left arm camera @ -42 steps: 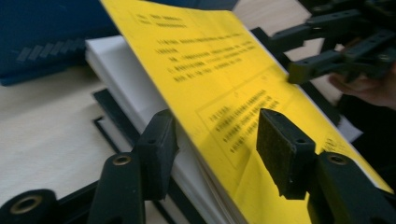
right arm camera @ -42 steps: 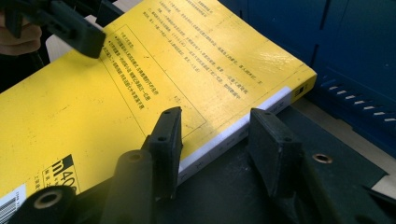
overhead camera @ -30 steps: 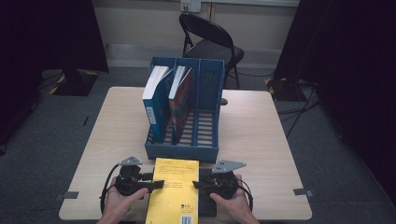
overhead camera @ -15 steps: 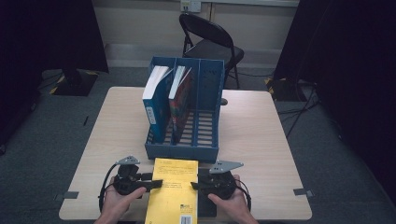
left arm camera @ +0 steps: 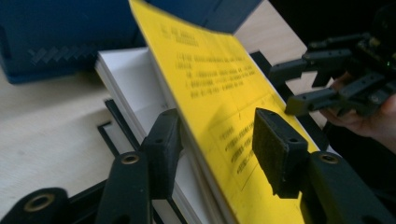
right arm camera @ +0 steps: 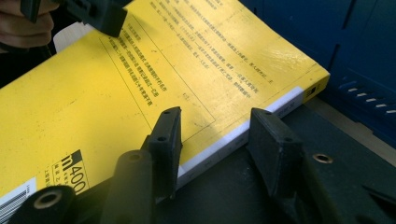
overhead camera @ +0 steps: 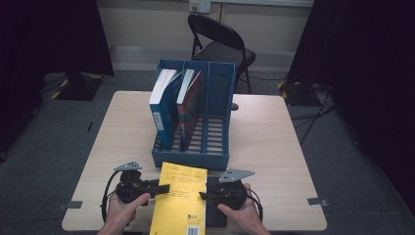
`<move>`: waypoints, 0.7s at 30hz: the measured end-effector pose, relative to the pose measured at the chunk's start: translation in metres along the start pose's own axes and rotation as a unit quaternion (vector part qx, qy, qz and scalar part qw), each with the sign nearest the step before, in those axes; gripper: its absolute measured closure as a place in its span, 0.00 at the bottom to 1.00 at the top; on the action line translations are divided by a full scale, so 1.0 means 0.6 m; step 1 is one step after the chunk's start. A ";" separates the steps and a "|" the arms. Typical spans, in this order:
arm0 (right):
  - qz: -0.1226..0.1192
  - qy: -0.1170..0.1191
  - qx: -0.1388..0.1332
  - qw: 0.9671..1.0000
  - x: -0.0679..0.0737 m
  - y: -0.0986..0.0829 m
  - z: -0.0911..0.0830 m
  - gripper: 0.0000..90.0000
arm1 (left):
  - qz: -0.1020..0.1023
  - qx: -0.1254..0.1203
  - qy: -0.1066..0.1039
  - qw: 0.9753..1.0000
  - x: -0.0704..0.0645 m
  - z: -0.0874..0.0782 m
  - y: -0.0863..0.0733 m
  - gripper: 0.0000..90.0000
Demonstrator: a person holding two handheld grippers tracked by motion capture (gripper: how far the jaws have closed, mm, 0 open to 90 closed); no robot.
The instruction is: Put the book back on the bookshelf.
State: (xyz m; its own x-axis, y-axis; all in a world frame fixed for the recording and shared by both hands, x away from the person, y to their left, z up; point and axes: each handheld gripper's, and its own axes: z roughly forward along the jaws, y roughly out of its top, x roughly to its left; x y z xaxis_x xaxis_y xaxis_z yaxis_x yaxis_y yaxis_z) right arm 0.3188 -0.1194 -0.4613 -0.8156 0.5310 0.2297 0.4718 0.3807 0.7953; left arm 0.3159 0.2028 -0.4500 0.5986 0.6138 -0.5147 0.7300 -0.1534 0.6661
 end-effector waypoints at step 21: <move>0.012 0.009 0.005 1.000 -0.006 0.001 0.006 0.41 | 0.016 -0.012 -0.064 0.998 -0.008 0.024 0.009 0.90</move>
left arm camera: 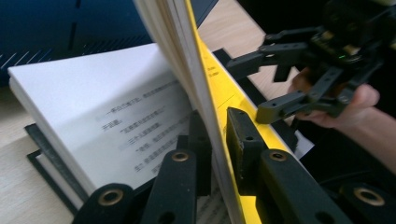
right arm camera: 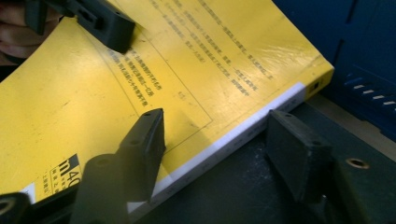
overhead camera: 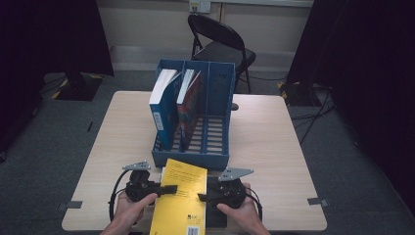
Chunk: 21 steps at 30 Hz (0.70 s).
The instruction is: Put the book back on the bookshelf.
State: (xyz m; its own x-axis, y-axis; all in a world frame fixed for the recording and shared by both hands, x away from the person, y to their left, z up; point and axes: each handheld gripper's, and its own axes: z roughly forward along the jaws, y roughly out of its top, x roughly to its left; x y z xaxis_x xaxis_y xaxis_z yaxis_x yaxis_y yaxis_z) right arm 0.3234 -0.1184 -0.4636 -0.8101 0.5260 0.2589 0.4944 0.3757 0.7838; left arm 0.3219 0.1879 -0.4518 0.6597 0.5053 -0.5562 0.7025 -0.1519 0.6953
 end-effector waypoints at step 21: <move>0.039 0.057 -0.008 0.998 -0.014 0.000 0.003 0.24 | 0.078 -0.032 -0.030 0.996 -0.038 -0.009 0.004 0.93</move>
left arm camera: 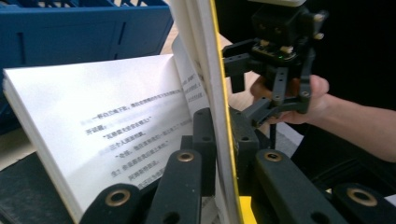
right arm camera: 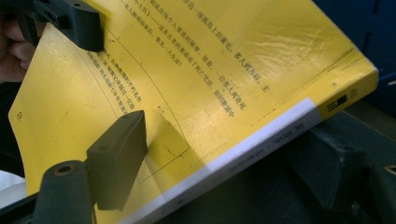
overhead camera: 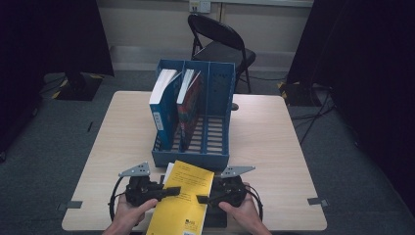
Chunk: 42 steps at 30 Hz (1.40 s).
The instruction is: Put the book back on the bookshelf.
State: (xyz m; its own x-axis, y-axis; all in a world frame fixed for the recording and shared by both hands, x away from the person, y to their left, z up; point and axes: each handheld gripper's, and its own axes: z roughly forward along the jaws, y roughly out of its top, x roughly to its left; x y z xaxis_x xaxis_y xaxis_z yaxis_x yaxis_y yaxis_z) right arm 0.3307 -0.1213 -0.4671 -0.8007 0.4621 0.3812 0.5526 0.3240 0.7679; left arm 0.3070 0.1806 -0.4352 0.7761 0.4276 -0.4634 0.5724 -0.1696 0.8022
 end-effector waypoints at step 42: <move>-0.085 0.024 -0.191 0.978 0.047 0.137 -0.125 0.83 | 0.078 -0.105 0.029 0.991 -0.035 -0.037 0.089 0.86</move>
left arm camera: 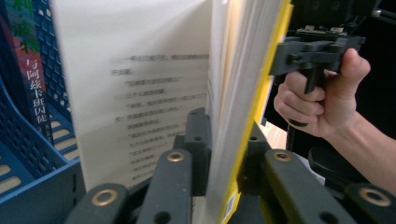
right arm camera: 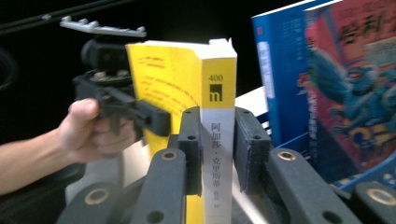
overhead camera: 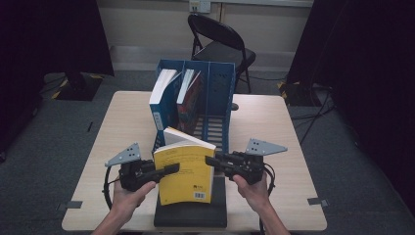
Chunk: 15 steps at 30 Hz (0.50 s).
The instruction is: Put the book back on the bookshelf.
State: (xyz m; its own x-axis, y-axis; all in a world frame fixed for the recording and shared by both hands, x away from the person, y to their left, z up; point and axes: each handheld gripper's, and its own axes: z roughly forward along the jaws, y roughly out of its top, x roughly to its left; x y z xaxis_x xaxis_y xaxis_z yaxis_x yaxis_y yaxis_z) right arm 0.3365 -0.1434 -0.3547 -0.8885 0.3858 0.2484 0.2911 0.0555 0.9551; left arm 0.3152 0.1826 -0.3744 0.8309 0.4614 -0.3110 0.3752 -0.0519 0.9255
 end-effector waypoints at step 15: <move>-0.032 0.023 0.055 0.998 0.019 -0.023 0.026 0.79 | -0.016 -0.002 0.068 0.998 0.021 -0.045 -0.031 0.59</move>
State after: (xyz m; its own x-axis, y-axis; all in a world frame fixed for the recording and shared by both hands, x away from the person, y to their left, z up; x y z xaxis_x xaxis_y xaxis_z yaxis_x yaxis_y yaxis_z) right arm 0.3280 -0.1254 -0.3675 -0.9210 0.3364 0.1967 0.2680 0.1804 0.9464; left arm 0.3077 0.2133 -0.3898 0.7541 0.5795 -0.3090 0.3999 -0.0320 0.9160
